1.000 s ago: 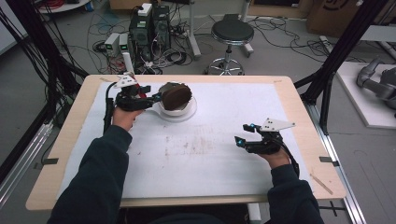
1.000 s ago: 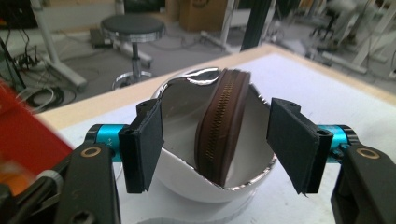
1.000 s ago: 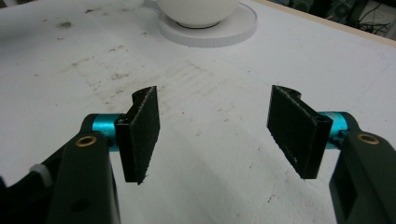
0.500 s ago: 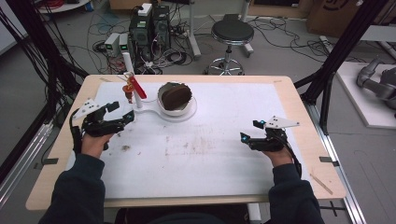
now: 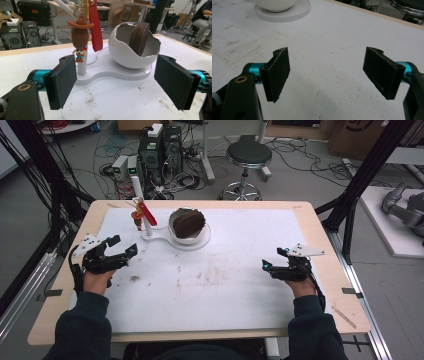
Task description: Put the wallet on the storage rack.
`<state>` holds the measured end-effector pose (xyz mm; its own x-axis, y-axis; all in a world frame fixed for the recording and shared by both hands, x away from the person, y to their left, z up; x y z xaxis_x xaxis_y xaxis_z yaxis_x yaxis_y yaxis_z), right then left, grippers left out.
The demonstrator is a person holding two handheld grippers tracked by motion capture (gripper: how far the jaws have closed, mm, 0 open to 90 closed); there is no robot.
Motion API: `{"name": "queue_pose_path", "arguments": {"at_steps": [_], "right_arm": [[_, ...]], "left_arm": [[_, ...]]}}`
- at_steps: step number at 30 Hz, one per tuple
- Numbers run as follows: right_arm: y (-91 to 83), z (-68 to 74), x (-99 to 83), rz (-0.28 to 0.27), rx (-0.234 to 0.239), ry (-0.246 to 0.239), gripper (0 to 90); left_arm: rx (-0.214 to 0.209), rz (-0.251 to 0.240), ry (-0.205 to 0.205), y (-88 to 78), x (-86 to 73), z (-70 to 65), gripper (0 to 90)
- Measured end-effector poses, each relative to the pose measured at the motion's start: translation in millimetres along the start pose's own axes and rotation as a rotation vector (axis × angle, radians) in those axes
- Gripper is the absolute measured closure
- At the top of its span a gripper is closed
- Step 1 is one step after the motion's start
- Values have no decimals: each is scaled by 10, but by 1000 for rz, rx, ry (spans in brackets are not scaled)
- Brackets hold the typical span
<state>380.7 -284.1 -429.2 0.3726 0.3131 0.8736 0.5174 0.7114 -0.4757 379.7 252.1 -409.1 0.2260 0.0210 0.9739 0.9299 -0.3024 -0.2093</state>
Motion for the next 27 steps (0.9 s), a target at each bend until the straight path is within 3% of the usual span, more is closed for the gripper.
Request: {"name": "queue_pose_path", "arguments": {"at_steps": [5, 8, 12, 14, 16, 19, 22, 27], "right_arm": [[-11, -27, 5, -17, -14, 7, 221], [-13, -36, 7, -23, -12, 14, 221], [-19, -29, 20, -29, -15, 11, 221], [-17, -30, 27, -31, -12, 11, 221], [-6, -38, 23, -26, -7, 9, 221], [-22, -54, 21, -36, -3, 14, 221], [-54, -67, 18, -40, -8, 15, 221], [-74, -54, 36, -43, -15, 5, 221]], "left_arm": [[-14, -6, 0, 39, 21, -27, 195], [-59, -11, 0, 112, 109, -115, 372], [-87, 22, 36, 365, 200, -330, 488], [-94, 46, 41, 535, 258, -410, 491], [-108, 52, 10, 673, 319, -460, 495], [-108, 20, -23, 757, 382, -506, 470], [-115, 19, -21, 716, 399, -526, 415], [-110, -15, -3, 489, 430, -469, 341]]}}
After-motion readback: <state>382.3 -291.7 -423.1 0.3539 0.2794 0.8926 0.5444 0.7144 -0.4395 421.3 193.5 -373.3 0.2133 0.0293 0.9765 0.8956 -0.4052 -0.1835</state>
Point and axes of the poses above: each handheld gripper's, and its own axes: y roughly forward along the jaws, x roughly out of its top, z roughly to its left, the point moved 4 cm from there along y, roughly forward along the jaws, and after that the axes turned 15 degrees about x, right-handed, at the moved point
